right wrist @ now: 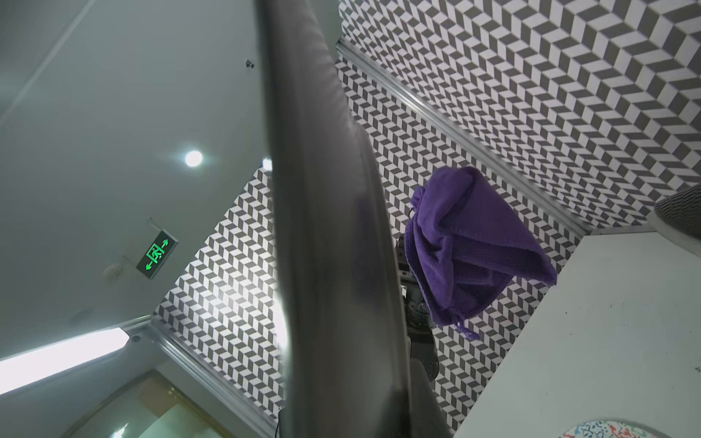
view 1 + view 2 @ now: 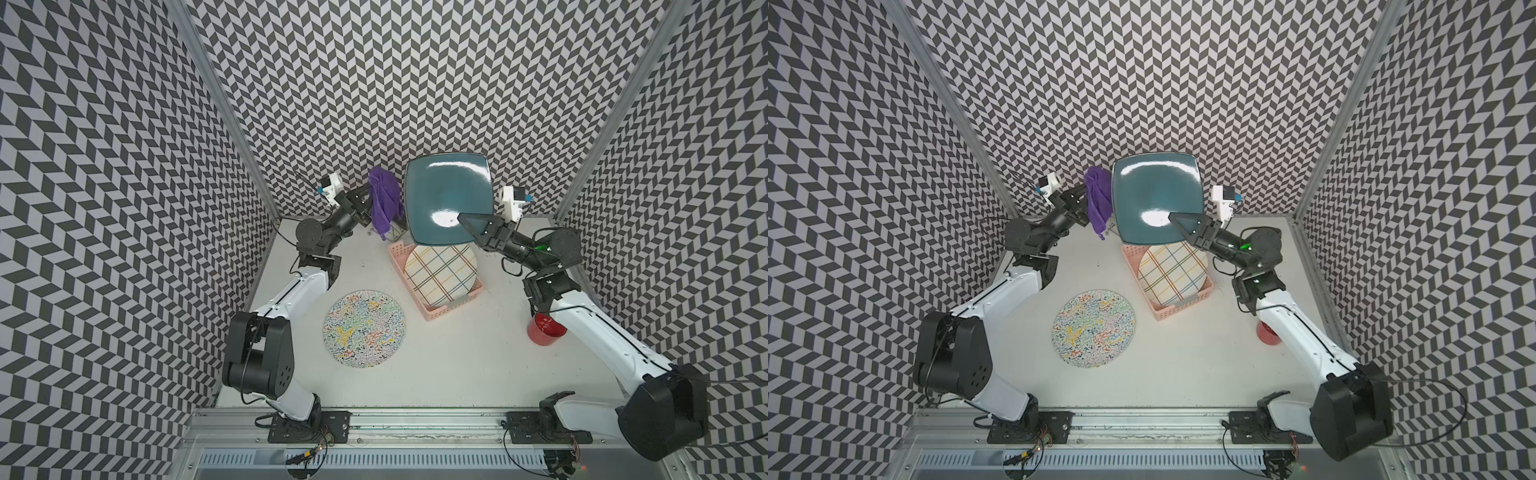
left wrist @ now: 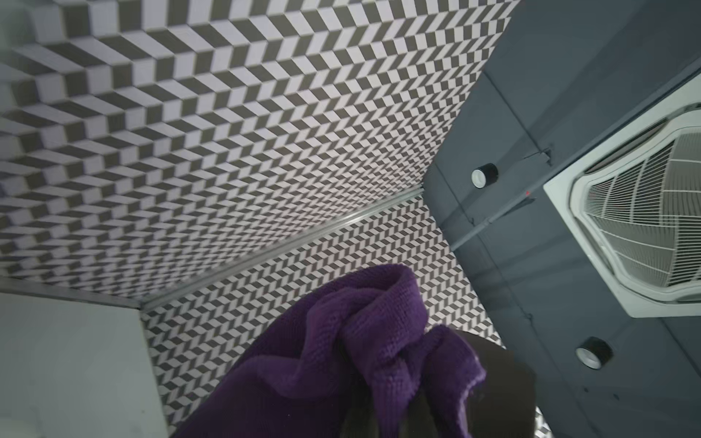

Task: Wipe the wet plate dry
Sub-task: Wipe the plate with towel.

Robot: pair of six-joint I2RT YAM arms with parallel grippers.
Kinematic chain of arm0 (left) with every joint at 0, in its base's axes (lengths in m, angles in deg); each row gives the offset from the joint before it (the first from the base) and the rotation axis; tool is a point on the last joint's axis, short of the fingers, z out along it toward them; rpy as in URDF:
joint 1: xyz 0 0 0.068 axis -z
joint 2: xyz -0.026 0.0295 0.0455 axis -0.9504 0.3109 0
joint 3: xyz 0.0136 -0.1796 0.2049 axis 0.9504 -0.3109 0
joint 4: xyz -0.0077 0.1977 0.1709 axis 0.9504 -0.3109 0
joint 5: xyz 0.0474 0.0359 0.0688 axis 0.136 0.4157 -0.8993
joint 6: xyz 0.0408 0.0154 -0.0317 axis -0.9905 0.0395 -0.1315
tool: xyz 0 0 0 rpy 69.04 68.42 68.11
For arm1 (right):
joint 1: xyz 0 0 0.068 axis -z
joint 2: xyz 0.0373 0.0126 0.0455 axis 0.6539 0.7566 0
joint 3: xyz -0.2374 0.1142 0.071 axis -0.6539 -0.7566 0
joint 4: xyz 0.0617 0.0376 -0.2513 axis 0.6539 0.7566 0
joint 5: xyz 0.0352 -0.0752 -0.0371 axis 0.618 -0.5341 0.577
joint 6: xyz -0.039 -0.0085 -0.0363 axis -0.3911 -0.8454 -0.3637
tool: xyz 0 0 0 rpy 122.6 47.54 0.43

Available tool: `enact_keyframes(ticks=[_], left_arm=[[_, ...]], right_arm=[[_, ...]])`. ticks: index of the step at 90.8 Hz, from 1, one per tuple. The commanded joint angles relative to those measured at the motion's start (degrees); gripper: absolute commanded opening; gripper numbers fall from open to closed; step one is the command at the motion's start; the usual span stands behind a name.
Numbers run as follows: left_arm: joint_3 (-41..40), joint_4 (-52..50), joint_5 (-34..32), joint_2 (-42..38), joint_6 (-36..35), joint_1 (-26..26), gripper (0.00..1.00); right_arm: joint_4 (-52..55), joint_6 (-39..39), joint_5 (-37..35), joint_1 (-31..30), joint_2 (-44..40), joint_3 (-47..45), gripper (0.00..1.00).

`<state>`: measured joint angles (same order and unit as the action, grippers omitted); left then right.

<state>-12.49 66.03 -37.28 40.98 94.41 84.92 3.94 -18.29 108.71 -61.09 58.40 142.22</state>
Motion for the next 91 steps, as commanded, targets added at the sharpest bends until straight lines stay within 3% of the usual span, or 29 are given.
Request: enact_keyframes(ticks=[1,17,33,39,47,54,61,74,91], left_arm=[[5.61,13.65,1.49,0.65,9.88,3.72,0.0],[10.01,19.65,0.57,4.5,14.36,10.05,0.0],[11.81,13.35,2.39,3.88,6.65,17.22,0.0],[12.81,12.46,2.74,3.97,6.2,17.76,0.0],[13.19,17.77,-0.1,4.53,11.02,15.56,0.0],[13.95,21.81,-3.02,5.22,14.89,12.94,0.0],[15.01,21.37,-3.3,4.95,14.09,12.24,0.0],[17.29,18.91,-0.87,5.24,10.68,16.97,0.0],[15.92,18.96,1.57,5.11,8.54,23.19,0.0]], right_arm=[[-2.8,-2.26,0.03,-2.39,0.78,3.48,0.0],[-3.98,-1.04,-0.43,-5.48,4.43,5.67,0.0],[-5.74,2.83,-0.01,-2.92,9.35,14.59,0.0],[-7.02,5.28,-0.55,-0.73,9.58,16.03,0.0],[-8.89,7.25,-0.76,1.07,8.16,14.17,0.0],[-7.92,6.45,-0.34,0.88,5.87,10.73,0.0],[-7.62,5.27,-0.83,-2.14,3.96,6.88,0.0],[-5.42,1.93,-2.34,-6.61,4.56,7.1,0.0],[-8.54,3.64,-4.61,-3.13,10.13,17.82,0.0]])
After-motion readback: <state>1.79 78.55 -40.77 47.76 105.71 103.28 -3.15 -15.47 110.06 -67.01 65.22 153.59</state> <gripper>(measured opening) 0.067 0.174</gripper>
